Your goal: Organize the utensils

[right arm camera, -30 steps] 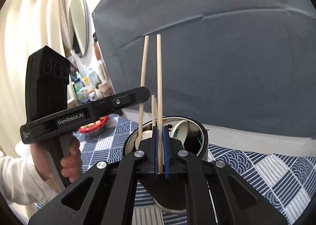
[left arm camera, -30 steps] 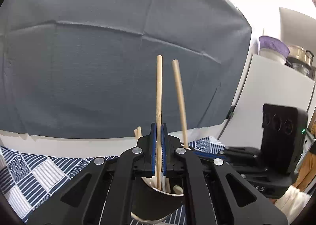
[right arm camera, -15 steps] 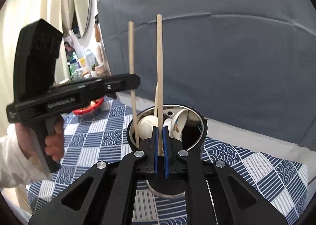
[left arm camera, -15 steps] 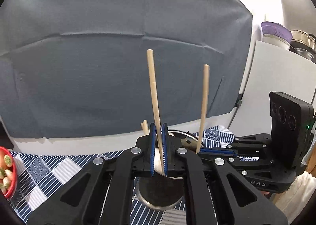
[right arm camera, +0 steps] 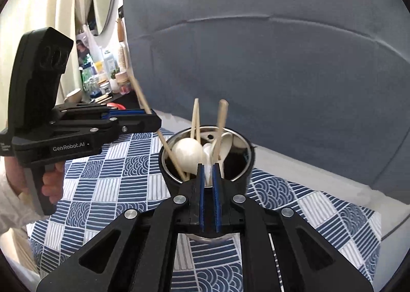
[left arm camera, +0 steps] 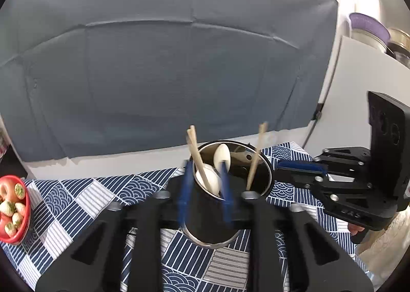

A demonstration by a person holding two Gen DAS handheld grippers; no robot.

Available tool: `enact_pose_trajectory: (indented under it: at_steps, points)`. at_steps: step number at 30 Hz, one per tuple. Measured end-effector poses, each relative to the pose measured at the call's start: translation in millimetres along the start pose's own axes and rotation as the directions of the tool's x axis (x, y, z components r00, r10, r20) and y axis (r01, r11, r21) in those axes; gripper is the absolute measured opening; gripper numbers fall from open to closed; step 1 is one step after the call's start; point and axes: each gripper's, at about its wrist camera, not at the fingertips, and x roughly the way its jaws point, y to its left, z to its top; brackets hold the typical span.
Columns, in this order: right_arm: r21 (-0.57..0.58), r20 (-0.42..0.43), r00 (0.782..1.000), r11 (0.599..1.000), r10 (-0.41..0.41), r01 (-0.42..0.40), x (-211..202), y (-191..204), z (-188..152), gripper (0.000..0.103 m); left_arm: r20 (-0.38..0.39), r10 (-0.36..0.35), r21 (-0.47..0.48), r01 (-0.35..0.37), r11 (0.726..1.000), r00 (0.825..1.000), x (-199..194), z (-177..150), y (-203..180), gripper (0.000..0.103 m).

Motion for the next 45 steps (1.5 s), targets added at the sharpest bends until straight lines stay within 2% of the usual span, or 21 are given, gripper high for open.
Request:
enact_pose_trajectory:
  at_steps: [1, 2, 3, 5, 6, 7, 8, 9, 13, 15, 19, 22, 24, 29, 37, 40, 41, 43, 45]
  points:
    - [0.0, -0.002, 1.0, 1.0, -0.008, 0.008, -4.3, -0.8, 1.2, 0.028, 0.002, 0.007, 0.0, -0.007, 1.0, 1.0, -1.4, 0.7, -0.4, 0.043]
    - [0.001, -0.001, 1.0, 1.0, -0.01, 0.01, -7.3, -1.3, 1.8, 0.036, 0.003, 0.025, 0.002, -0.025, 1.0, 1.0, -4.4, 0.7, -0.1, 0.047]
    - [-0.002, 0.004, 1.0, 1.0, -0.015, 0.015, -11.9, -0.8, 2.5, 0.05, 0.0, 0.041, 0.004, -0.041, 0.999, 0.999, -6.3, 0.9, -0.5, 0.055]
    - [-0.003, 0.009, 1.0, 1.0, -0.022, 0.022, -20.7, -0.1, 4.2, 0.058, 0.0, 0.071, 0.005, -0.071, 0.997, 0.997, -10.6, 1.3, -1.5, 0.069]
    - [-0.004, 0.008, 1.0, 1.0, -0.028, 0.028, -24.2, 0.4, 4.9, 0.067, 0.002, 0.085, 0.002, -0.085, 0.996, 0.996, -15.0, 0.9, -2.2, 0.075]
    - [-0.007, 0.007, 0.999, 0.999, -0.041, 0.041, -27.1, 1.1, 6.0, 0.081, 0.005, 0.101, -0.002, -0.101, 0.995, 0.995, -19.1, 0.8, -3.2, 0.079]
    - [-0.011, 0.008, 0.998, 0.998, -0.064, 0.064, -31.8, 2.6, 6.4, 0.087, 0.005, 0.12, -0.007, -0.12, 0.993, 0.993, -22.3, 0.6, -3.8, 0.087]
    - [-0.01, 0.01, 0.997, 0.997, -0.08, 0.081, -35.6, 3.1, 6.6, 0.087, 0.007, 0.151, -0.008, -0.151, 0.989, 0.989, -27.1, -0.4, -5.4, 0.091]
    - [0.019, 0.022, 0.996, 0.996, -0.087, 0.087, -54.3, 4.5, 4.6, 0.09, -0.006, 0.2, -0.014, -0.2, 0.98, 0.98, -39.4, -4.2, -10.1, 0.095]
    - [0.026, 0.017, 0.993, 0.993, -0.119, 0.119, -62.2, 5.1, 0.6, 0.091, -0.012, 0.222, -0.017, -0.222, 0.975, 0.975, -44.7, -5.7, -14.0, 0.097]
    - [0.092, 0.006, 0.986, 0.982, -0.165, 0.163, -76.3, 1.1, -11.2, 0.093, -0.034, 0.262, -0.045, -0.263, 0.964, 0.964, -57.1, -13.3, -21.2, 0.097]
    - [0.137, 0.018, 0.985, 0.977, -0.169, 0.165, -88.0, 1.0, -19.7, 0.093, -0.053, 0.29, -0.092, -0.294, 0.951, 0.955, -65.6, -22.6, -29.1, 0.097]
    - [0.128, 0.033, 0.983, 0.977, -0.178, 0.172, -96.9, 3.6, -23.6, 0.094, -0.069, 0.31, -0.103, -0.316, 0.943, 0.948, -69.6, -29.8, -36.4, 0.097]
    - [0.106, 0.036, 0.98, 0.976, -0.195, 0.19, -121.2, 15.4, -37.8, 0.095, -0.112, 0.354, -0.064, -0.362, 0.93, 0.929, -84.1, -52.6, -65.3, 0.097]
    - [0.115, -0.052, 0.97, 0.963, -0.239, 0.244, -159.2, 27.9, -72.8, 0.095, -0.147, 0.341, -0.136, -0.36, 0.923, 0.929, -126.4, -87.8, -110.8, 0.097]
    - [0.133, -0.079, 0.962, 0.954, -0.261, 0.27, -180.1, 29.6, -84.0, 0.095, -0.173, 0.276, -0.206, -0.309, 0.929, 0.945, -142.2, -98.1, -119.9, 0.097]
    - [0.13, -0.088, 0.96, 0.952, -0.267, 0.277, -185.7, 30.0, -86.6, 0.095, -0.176, 0.277, -0.21, -0.311, 0.927, 0.945, -145.1, -99.9, -123.1, 0.097]
    - [0.14, -0.1, 0.951, 0.942, -0.294, 0.306, -201.0, 30.0, -93.7, 0.095, -0.187, 0.326, -0.191, -0.36, 0.913, 0.927, -153.3, -104.6, -133.6, 0.097]
    - [0.146, -0.117, 0.948, 0.939, -0.298, 0.313, -211.6, 29.0, -100.2, 0.095, -0.205, 0.391, -0.151, -0.424, 0.893, 0.897, -160.5, -108.9, -146.3, 0.097]
